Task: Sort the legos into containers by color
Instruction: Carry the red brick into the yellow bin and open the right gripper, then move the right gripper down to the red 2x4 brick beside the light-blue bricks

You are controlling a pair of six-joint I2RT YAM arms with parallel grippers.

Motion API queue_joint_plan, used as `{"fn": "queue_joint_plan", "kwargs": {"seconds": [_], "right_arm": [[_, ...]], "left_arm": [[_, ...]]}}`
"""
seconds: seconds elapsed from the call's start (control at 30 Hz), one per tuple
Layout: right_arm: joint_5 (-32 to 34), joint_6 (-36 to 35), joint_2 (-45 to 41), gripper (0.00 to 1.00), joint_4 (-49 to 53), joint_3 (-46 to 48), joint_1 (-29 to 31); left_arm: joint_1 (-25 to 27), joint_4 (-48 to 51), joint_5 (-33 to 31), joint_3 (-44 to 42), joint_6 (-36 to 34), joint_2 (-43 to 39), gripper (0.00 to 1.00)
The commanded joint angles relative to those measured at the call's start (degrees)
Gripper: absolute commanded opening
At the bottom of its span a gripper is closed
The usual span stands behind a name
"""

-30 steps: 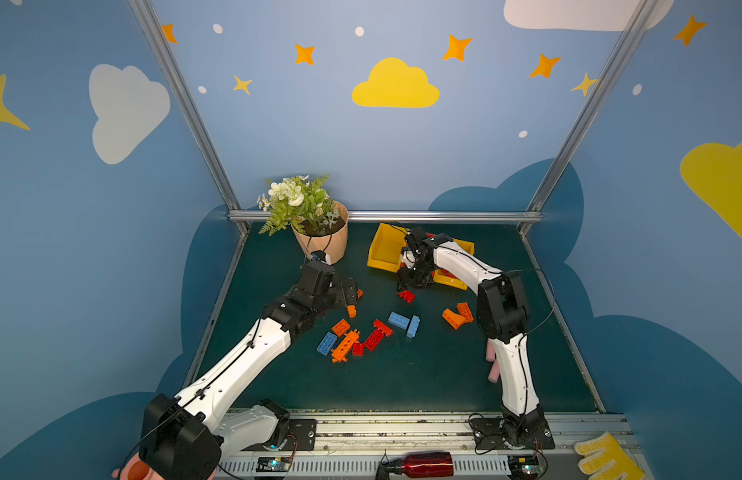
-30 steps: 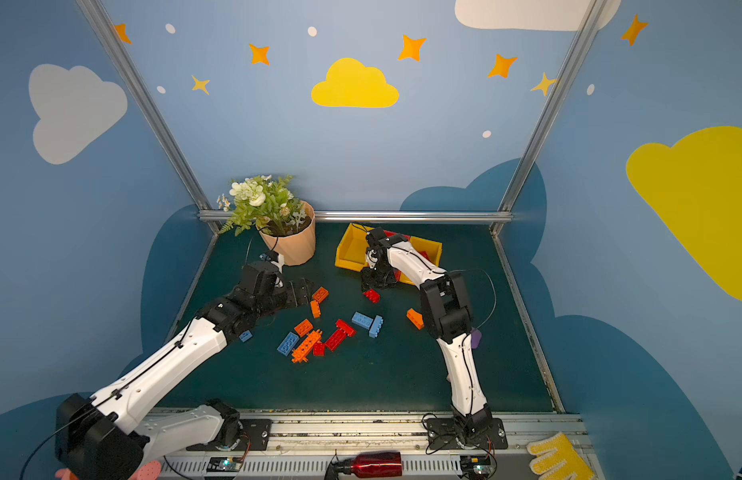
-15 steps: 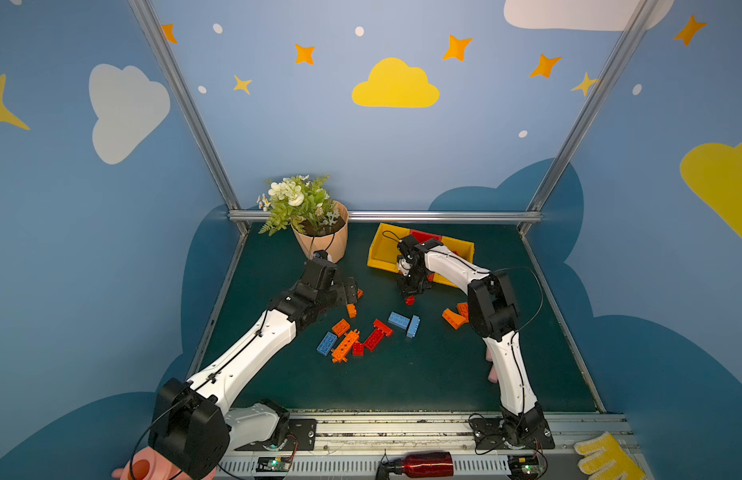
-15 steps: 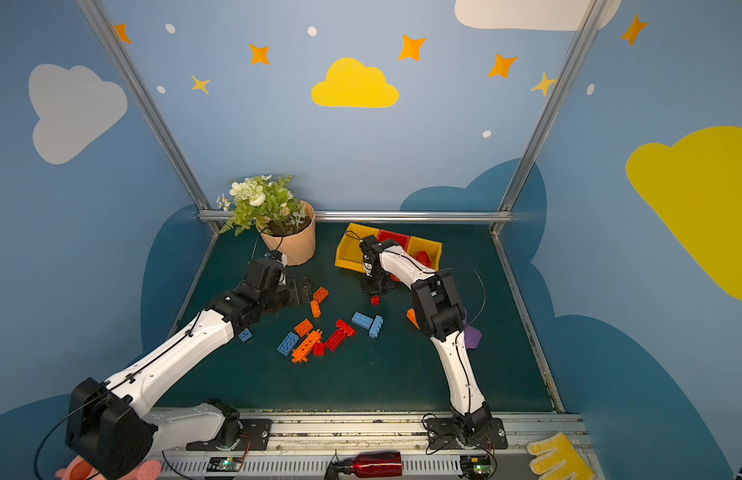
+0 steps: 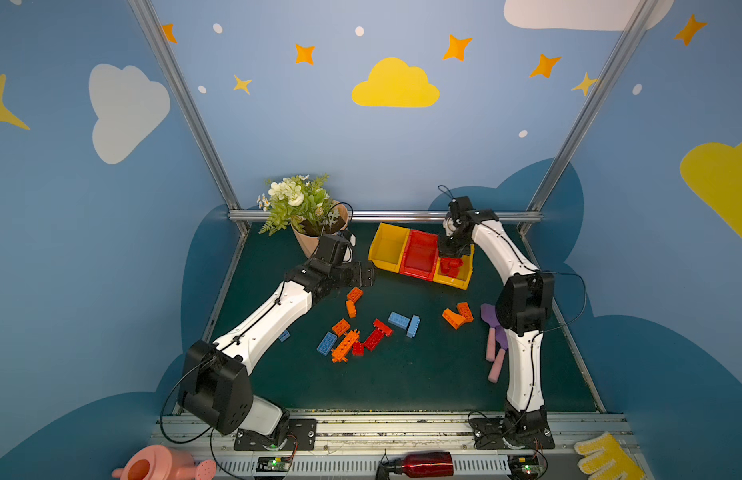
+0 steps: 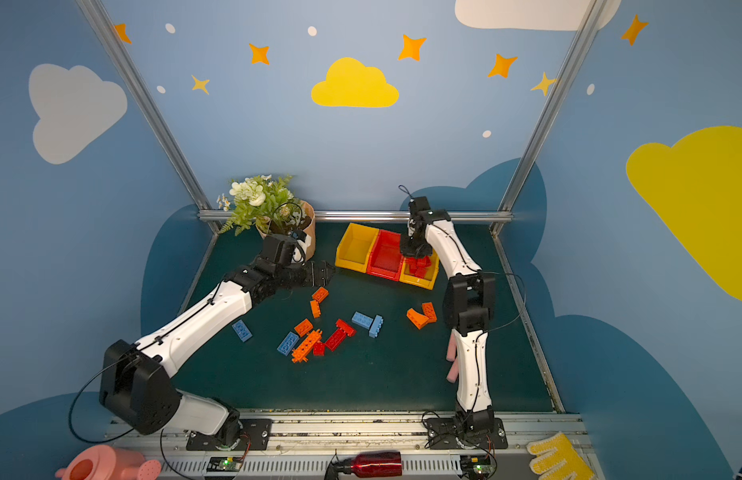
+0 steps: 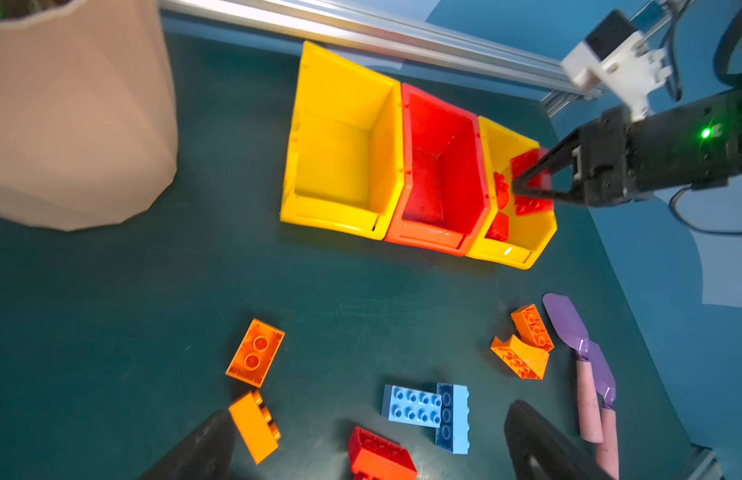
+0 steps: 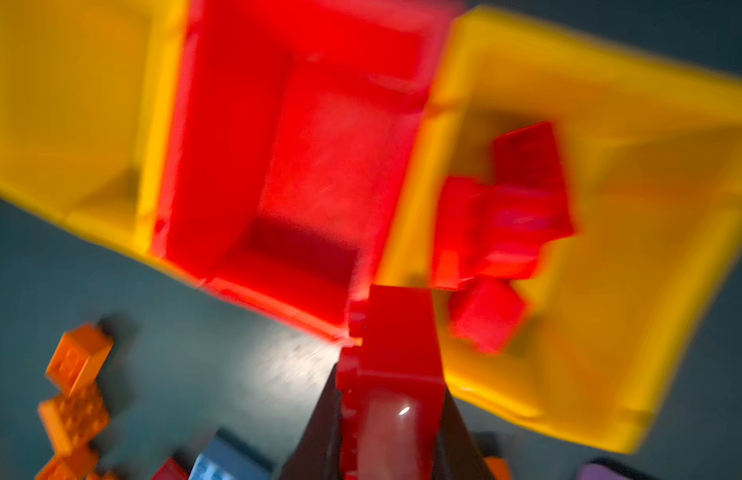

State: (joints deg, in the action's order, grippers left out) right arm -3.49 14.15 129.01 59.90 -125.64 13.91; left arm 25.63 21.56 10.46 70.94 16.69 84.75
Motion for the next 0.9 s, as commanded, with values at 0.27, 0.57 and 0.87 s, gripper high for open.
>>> {"fn": "queue_joint_plan", "kwargs": {"seconds": [0.27,0.57,0.87], "right_arm": [[0.26,2.22,8.58,0.23,1.25,-8.57,-3.89],[-1.76,1.40,3.78,0.55,2.02,-5.21,-3.76],[-2.77,0.34,-10.85,0.67,-1.95,14.53,5.41]], "left_arm": [[0.09,3.36,1.29,4.46,-2.84,2.30,1.00],[0.08,4.59,-0.45,3.03,0.25,0.93,1.00],[0.08,1.60,-1.37,-6.83,4.31,-6.84,1.00]]}}
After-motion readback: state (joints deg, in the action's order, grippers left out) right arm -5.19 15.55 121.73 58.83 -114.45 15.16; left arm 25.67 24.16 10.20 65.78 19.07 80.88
